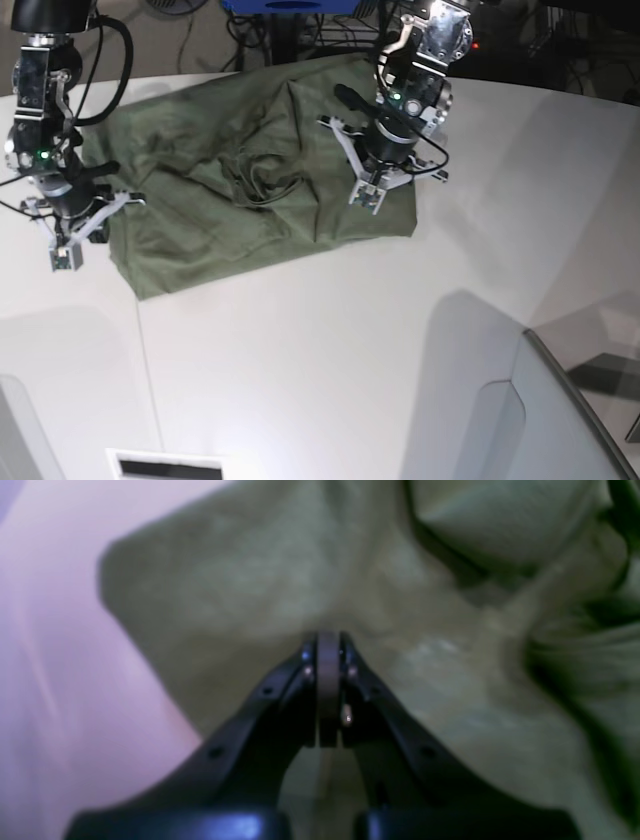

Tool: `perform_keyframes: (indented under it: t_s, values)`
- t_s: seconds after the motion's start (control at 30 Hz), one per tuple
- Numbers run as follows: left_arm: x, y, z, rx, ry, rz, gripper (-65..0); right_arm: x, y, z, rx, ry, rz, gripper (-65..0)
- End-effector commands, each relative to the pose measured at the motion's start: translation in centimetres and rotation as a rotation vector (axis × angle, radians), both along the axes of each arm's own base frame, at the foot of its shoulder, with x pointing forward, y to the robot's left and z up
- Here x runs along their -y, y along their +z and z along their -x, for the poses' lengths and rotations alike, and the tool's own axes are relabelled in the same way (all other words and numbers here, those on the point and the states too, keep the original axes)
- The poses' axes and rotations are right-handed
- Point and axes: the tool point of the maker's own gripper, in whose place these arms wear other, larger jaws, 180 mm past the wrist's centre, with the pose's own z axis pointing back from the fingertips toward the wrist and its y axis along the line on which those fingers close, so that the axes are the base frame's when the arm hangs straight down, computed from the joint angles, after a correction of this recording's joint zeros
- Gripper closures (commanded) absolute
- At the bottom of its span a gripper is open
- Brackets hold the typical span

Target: Layout the t-shirt on the table in an organized manner, then fold the t-shirt properly

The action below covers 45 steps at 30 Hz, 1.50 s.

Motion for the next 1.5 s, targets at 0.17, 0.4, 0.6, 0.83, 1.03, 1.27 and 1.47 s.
perform_keyframes:
  t_s: [0.17,0.4,0.6,0.83,1.03,1.27,1.47]
  values:
    - [-2.2,-1.9,-2.5,-0.025,0.016,-0.059,0.0,-0.4,1.0,-0.7,0.03,0.026,0.005,0.0]
    - [-2.3,-0.7,-5.6,0.019,0.021,-0.063,0.0,-6.6,-1.3,1.4,-0.09,0.223,-0.025,0.0]
    - [-2.6,3.0,-6.3,0.126,0.047,-0.03,0.0,-14.9,2.5,2.3,0.012,0.453,-0.058,0.0]
    - [-12.8,8.8,-2.3,0.23,0.246,-0.082,0.0,-24.9,4.2,4.5,0.053,0.742,-0.114,0.0]
    - [-16.5,8.3,2.7,0.171,0.273,-0.139,0.0,-30.9,1.8,4.7,-0.028,0.801,-0.194,0.0]
    - [-16.0,7.4,5.2,0.185,0.251,-0.117,0.0,-31.7,-1.0,3.5,-0.11,0.786,-0.19,0.0]
    - [-16.0,7.2,5.4,0.179,0.252,-0.117,0.0,-31.3,-2.8,2.9,-0.117,0.766,-0.196,0.0]
